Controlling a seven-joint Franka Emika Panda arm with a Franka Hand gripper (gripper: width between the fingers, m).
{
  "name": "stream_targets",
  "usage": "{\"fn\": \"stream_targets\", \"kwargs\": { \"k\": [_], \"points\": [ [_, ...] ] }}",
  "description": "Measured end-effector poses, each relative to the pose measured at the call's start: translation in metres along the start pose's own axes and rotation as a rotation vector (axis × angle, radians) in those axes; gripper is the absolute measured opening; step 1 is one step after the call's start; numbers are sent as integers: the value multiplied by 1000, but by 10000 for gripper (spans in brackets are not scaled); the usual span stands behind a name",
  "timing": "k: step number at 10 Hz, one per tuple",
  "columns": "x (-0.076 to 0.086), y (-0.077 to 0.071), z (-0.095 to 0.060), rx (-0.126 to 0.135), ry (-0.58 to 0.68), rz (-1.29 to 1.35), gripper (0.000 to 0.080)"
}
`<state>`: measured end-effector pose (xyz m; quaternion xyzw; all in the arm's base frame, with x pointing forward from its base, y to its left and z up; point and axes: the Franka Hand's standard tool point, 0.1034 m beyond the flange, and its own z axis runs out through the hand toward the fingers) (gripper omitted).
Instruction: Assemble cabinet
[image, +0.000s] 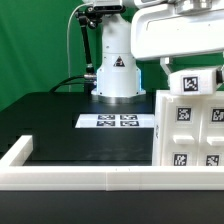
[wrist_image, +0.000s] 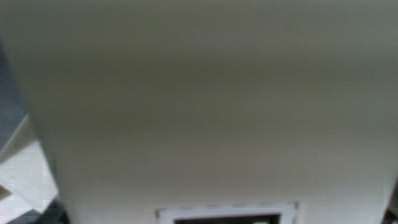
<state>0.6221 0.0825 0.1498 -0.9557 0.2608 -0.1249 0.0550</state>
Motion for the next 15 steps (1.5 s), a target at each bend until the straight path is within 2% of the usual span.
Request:
{"fn": "stream_targets", "kwargs": {
  "k": [1,6,9,13,15],
  "points": [
    [1,0,0,11,13,57,563],
    [3,3,0,28,-3,363,563],
    [-1,5,-1,25,-10,645,563],
    [-2,6,-1,42,-43,1090,563],
    [-2,7,-1,30,-54,1254,563]
  ]
}}
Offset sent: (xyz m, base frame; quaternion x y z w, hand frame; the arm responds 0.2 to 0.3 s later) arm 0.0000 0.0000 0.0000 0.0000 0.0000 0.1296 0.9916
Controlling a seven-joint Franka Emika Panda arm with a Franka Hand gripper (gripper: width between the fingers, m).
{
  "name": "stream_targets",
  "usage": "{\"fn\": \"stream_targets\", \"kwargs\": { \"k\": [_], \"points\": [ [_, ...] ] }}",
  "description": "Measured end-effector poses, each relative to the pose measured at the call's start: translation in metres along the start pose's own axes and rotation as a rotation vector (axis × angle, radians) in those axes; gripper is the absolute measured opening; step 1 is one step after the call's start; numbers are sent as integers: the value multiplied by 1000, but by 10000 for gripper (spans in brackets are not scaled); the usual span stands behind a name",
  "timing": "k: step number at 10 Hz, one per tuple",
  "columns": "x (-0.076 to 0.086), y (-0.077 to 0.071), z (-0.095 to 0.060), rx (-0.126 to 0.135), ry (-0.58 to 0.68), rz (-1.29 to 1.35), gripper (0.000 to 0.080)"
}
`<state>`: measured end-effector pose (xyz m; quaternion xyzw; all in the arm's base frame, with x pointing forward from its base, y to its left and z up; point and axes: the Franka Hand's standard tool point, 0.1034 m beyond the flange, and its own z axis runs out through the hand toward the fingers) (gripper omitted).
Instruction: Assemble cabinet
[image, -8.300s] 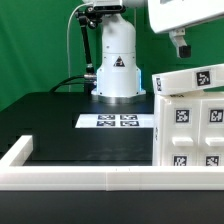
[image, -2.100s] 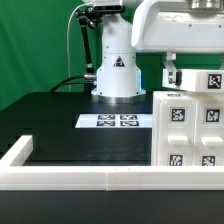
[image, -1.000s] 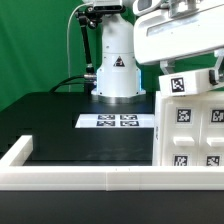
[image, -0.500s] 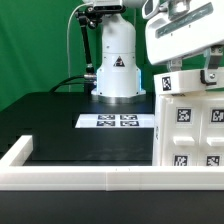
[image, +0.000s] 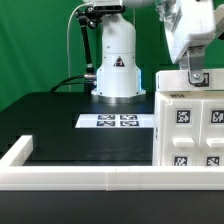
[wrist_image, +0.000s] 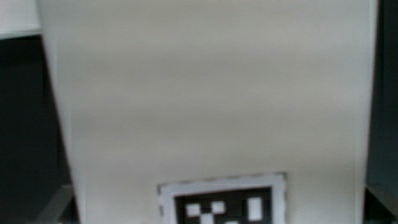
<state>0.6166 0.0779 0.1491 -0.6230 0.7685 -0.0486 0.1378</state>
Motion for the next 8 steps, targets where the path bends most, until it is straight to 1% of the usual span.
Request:
{"fn": "stream_targets", "kwargs": {
  "k": [2,3,4,6,7,8],
  "points": [
    [0,1,0,-26,-17,91,563],
    [0,1,0,-33,-19,99,563],
    [0,1,0,-34,-26,151,563],
    [0,1,0,-35,-31,158,563],
    [-1,1,-1,-31,-34,142,678],
    [-3,-1,-4,-23,-39,124,761]
  ]
}}
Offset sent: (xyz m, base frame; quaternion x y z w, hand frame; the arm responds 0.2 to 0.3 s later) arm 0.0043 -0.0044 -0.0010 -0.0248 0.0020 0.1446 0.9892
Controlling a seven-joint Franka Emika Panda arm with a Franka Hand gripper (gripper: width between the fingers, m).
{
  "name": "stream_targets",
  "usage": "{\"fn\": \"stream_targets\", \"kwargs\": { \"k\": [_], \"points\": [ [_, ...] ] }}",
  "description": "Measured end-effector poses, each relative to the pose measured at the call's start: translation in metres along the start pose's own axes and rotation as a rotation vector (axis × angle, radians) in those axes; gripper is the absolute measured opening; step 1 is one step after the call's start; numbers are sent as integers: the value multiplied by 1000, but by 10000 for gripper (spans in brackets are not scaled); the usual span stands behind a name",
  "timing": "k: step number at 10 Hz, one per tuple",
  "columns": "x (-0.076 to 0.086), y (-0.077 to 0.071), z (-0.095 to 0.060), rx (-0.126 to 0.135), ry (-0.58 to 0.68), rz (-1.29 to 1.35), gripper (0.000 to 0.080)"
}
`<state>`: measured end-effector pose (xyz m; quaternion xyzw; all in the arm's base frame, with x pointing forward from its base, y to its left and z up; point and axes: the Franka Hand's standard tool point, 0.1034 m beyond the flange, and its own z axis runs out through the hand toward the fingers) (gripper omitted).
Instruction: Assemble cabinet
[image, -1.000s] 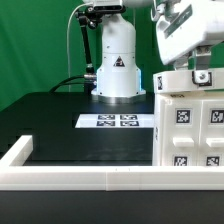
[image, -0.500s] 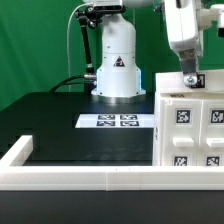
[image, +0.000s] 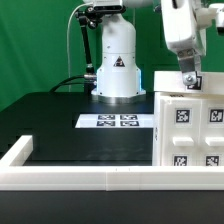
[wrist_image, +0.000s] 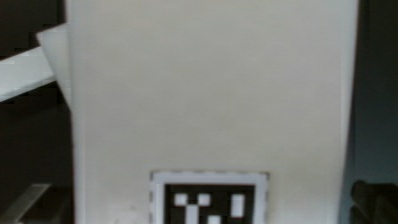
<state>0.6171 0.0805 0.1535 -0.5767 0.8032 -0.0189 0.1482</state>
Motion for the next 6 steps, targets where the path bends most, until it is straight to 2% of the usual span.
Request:
{"fn": "stream_targets", "kwargs": {
  "k": [1,3,6],
  "points": [
    [-4,-1,-5,6,-8,-10,761],
    [-11,-6,-18,39,-31,-59,797],
    [-14,-4,-17,30,-34,-113,796]
  ]
}}
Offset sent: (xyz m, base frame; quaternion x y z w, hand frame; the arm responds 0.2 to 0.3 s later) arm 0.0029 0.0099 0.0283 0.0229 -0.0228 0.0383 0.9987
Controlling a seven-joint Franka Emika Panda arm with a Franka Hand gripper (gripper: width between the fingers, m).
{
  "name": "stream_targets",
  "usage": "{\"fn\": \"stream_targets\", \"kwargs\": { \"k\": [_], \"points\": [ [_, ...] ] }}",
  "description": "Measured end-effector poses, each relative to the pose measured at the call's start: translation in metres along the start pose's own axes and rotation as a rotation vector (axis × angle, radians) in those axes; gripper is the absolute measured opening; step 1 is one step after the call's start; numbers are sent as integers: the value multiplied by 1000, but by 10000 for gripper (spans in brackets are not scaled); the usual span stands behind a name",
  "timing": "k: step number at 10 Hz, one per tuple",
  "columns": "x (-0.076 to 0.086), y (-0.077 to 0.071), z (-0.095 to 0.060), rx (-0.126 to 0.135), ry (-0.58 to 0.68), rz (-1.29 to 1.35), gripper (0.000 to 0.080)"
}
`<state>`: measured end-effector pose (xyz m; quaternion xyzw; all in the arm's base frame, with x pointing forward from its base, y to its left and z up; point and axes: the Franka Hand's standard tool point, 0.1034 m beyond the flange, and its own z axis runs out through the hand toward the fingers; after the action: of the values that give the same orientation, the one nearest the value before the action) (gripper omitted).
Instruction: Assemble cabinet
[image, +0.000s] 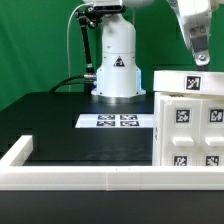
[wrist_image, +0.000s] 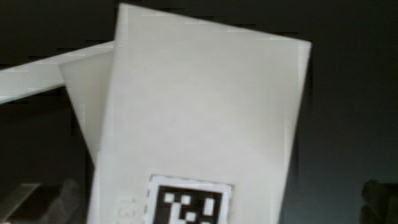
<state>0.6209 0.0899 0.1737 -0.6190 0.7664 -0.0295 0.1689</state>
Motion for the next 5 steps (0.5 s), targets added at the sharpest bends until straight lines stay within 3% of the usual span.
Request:
{"fn": "stream_targets", "kwargs": {
  "k": [1,4,5],
  "points": [
    [-7,1,-1,-40,-13,-46,796],
    [-17,-3,-7,-82,-43,-298,796],
    [-17,-3,-7,-80,-45,-350,796]
  ]
}}
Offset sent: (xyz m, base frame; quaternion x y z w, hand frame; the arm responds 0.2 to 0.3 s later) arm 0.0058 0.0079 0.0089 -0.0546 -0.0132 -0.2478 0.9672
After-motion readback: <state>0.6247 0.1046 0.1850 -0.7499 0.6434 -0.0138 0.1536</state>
